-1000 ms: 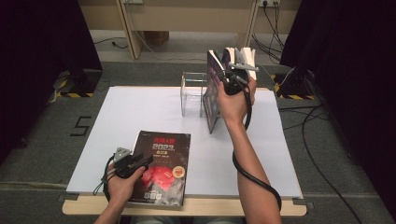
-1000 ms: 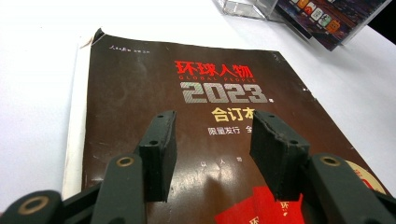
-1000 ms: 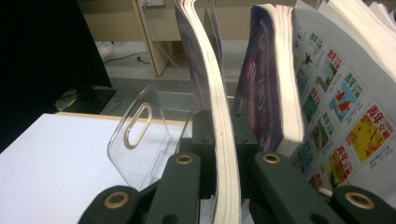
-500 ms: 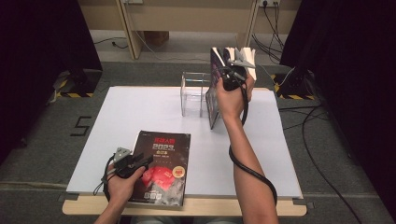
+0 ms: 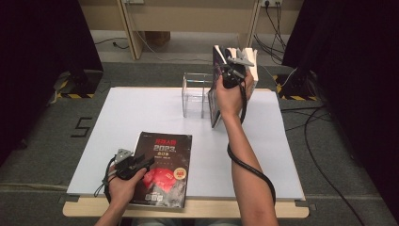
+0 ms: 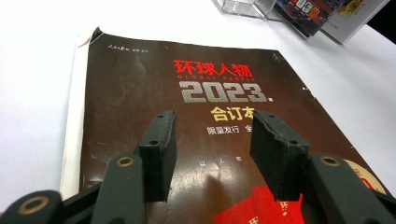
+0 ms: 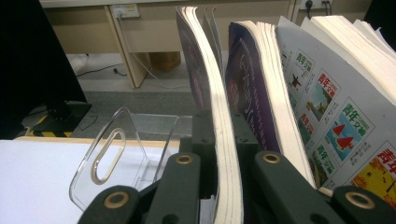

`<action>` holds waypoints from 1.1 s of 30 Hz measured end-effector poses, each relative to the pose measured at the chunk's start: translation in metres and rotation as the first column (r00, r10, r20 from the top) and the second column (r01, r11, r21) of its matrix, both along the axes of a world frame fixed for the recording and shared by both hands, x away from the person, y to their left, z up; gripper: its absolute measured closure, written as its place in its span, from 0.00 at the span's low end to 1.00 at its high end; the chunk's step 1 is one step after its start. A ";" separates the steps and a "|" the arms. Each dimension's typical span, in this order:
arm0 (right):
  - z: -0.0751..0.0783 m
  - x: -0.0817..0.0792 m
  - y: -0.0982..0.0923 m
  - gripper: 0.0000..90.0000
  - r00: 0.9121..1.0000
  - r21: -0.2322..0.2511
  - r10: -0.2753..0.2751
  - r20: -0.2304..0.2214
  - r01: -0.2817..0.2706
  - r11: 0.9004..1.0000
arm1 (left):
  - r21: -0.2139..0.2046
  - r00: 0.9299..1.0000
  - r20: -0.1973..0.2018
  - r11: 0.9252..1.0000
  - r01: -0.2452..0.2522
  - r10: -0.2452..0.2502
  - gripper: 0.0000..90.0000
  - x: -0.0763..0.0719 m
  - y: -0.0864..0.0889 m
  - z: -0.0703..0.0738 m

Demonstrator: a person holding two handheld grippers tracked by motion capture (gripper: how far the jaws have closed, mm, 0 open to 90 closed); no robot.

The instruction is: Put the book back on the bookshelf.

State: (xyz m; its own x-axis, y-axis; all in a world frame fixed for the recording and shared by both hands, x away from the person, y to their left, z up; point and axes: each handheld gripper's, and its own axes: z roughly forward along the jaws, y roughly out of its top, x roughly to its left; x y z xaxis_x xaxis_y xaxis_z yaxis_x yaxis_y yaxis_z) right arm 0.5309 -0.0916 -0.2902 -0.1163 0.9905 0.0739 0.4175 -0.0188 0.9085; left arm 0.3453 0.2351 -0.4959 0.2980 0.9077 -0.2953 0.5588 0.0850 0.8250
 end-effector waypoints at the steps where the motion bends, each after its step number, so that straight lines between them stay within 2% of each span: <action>1: 0.000 0.000 0.000 0.94 1.000 -0.006 -0.004 0.000 0.004 1.000 | -0.001 1.000 0.000 1.000 0.000 0.000 0.55 0.000 0.000 0.000; 10: -0.003 -0.001 0.006 0.93 1.000 -0.076 -0.018 -0.006 0.017 0.997 | 0.004 1.000 0.000 1.000 0.004 -0.004 0.55 0.000 -0.001 0.000; 15: -0.003 -0.003 0.009 0.92 1.000 -0.109 0.006 -0.008 -0.007 0.994 | 0.004 1.000 -0.001 1.000 0.006 -0.006 0.55 0.000 -0.002 -0.001; 22: 0.000 -0.008 0.006 0.87 0.998 -0.062 0.046 -0.034 -0.048 0.997 | 0.002 1.000 -0.001 1.000 0.004 -0.004 0.55 0.000 -0.001 -0.001; 30: 0.008 -0.013 0.000 0.84 0.989 0.034 0.111 -0.099 -0.108 0.994 | 0.005 1.000 0.000 1.000 0.005 -0.005 0.55 -0.001 -0.001 0.000; 33: 0.009 -0.010 -0.001 0.83 0.986 0.035 0.115 -0.118 -0.111 0.993 | 0.001 1.000 0.001 1.000 0.005 -0.005 0.55 -0.001 -0.002 0.000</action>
State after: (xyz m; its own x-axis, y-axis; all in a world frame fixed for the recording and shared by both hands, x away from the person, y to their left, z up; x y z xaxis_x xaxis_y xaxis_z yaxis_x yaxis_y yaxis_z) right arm 0.5205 -0.0930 -0.2812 -0.2158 0.9688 0.1220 0.5237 0.0094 0.8518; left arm 0.3446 0.2333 -0.4963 0.3029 0.9066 -0.2939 0.5588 0.0808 0.8254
